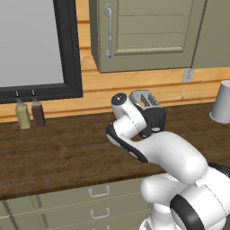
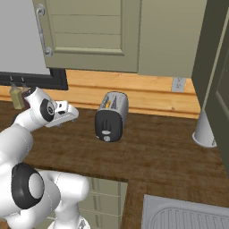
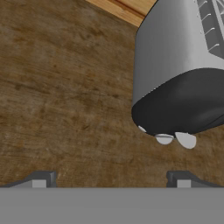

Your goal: Start the toaster. Once the lever pops up, take the bread to the plate on the dining counter.

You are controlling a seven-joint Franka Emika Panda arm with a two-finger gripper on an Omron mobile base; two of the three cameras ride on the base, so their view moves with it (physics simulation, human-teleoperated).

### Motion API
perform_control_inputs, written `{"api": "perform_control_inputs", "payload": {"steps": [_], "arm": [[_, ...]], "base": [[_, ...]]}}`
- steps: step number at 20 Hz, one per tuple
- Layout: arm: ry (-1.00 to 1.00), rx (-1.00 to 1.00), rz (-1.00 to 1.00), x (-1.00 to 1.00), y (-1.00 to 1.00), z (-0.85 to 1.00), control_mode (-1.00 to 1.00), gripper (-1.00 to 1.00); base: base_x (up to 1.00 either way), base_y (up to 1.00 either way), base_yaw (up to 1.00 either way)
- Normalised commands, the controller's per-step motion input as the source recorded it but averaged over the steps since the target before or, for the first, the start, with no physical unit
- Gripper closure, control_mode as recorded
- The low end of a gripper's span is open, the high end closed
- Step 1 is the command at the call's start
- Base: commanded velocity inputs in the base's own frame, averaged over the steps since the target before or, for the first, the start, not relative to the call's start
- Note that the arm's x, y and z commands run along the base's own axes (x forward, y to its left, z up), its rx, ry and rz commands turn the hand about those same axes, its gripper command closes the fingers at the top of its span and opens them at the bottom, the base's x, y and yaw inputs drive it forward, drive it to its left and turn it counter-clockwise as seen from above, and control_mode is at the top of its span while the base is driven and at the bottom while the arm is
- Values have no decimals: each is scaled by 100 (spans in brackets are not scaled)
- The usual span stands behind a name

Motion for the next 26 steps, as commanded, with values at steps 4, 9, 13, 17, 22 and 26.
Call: {"api": "perform_control_inputs", "payload": {"steps": [4,9,13,17,22,26], "arm": [[0,0,0,0,0,0,-100,-100],[0,0,0,0,0,0,-100,-100],[0,0,0,0,0,0,-100,-100],[0,0,0,0,0,0,-100,-100],[0,0,0,0,0,0,-100,-100],[0,0,0,0,0,0,-100,-100]], "base": [[0,0,0],[0,0,0],[0,0,0],[0,0,0],[0,0,0],[0,0,0]]}}
